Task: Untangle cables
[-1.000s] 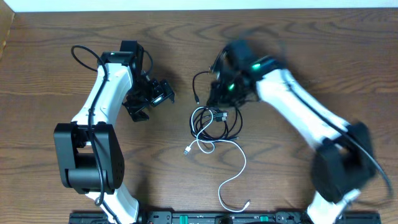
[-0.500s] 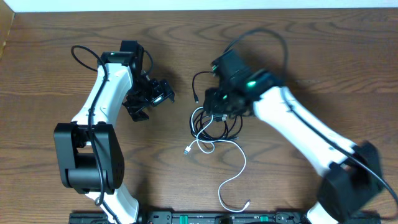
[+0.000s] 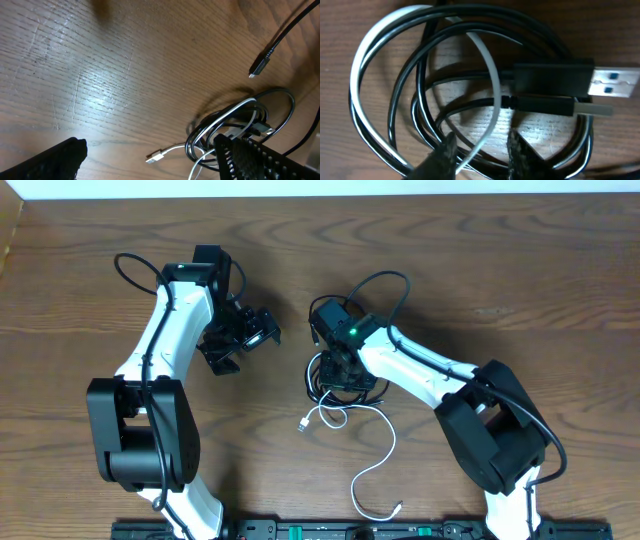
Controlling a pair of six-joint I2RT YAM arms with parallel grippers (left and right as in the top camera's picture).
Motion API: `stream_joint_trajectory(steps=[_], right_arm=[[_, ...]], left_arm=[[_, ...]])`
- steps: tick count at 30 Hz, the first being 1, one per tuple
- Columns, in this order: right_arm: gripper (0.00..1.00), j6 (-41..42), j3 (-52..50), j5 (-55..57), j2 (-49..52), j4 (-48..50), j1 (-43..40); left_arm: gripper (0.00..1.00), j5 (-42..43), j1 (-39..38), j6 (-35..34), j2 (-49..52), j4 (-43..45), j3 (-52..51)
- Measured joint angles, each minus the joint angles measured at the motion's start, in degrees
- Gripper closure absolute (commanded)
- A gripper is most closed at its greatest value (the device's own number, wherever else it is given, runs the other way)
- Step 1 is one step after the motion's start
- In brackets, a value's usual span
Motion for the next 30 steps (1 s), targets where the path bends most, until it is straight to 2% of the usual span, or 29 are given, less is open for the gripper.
stream_joint_trajectory(steps=[3,9,15,18,22,26,27,30], right_arm=[[0.98,0.3,0.0,0.0,0.0,0.8,0.0],[0.99,-0.5,0.1,-1.0,0.0,0.9,-0.3],[0.99,-9.2,5.7,-5.8,-1.2,-5.9,-4.0],[0.99,-13.9,9.5,-6.8,-5.9,-7.9,-7.3],[0.98,-20.2,13.4,-7.1,-18.7,-6.0,-10.6],[0.98,-23.4,15.1,-7.1,-31.5,-4.0,-10.6],[0.97,-23.9,15.3,-7.1,-33.4,-4.0,-10.5],[0.81,-24.6,15.6,-5.2,-37.7,-5.5,-10.5]], left_arm=[[0.01,0.0,0.0,0.0,0.0,0.0,0.0],[0.01,0.0,0.0,0.0,0.0,0.0,0.0],[0.01,0.0,0.0,0.0,0.0,0.0,0.0],[0.01,0.0,0.0,0.0,0.0,0.0,0.0],[0.01,0.0,0.0,0.0,0.0,0.0,0.0],[0.01,0.0,0.0,0.0,0.0,0.0,0.0],[0.01,0.0,0.0,0.0,0.0,0.1,0.0],[0.01,0.0,0.0,0.0,0.0,0.0,0.0]])
